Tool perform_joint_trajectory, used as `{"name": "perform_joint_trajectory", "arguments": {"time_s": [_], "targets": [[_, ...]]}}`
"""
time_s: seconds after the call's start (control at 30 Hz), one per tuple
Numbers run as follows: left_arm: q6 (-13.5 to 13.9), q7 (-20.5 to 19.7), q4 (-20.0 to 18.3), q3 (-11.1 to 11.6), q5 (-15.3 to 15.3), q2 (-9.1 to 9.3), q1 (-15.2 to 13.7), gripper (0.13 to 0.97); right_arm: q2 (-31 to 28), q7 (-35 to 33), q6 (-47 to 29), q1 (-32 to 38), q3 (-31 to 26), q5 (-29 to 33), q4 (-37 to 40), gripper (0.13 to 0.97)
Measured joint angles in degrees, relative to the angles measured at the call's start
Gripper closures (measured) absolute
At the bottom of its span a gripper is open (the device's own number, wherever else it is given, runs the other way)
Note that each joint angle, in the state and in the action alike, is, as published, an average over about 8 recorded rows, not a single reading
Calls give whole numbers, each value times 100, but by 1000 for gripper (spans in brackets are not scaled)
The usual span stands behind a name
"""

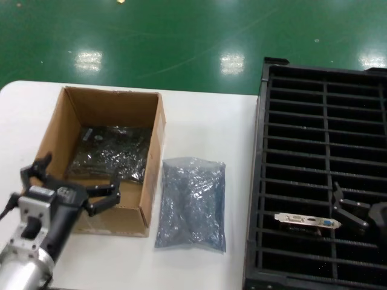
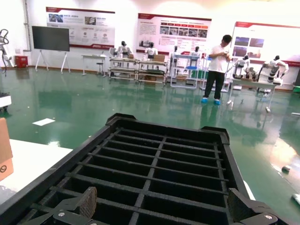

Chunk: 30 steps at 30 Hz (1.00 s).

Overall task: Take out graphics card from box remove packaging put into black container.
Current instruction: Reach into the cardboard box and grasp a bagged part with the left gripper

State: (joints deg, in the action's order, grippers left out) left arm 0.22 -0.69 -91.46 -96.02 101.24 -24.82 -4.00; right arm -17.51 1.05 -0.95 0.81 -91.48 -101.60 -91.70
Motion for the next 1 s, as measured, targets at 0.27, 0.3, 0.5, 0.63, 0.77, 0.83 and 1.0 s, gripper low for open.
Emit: {"name": "perform_joint_trajectory", "arguments": {"time_s": [0.27,0.3,0.5,0.63,0.77,0.83,1.0], "targets": [[666,217,548,-604,-1192,-932,-1073,132,0,0,0,0,0,0,0,129],[818,230,679,-659,-1431,-992,-1271,132,0,0,0,0,0,0,0,129],[1817,359,1757,-1037,-2815,-1090,-2666,132,0,0,0,0,0,0,0,129],[2345,668,2699,-1377,-3445,-934,-3590,132,0,0,0,0,0,0,0,129],[2653,1200,3725,-1759,-3751,-661,-4360,132,0,0,0,0,0,0,0,129],[2756,1570,4266,-1922,-3777,-482,-4688,132,0,0,0,0,0,0,0,129],[2844,2670,5570,-2148,-3580,11,-5334,132,0,1,0,0,0,0,0,129]]}}
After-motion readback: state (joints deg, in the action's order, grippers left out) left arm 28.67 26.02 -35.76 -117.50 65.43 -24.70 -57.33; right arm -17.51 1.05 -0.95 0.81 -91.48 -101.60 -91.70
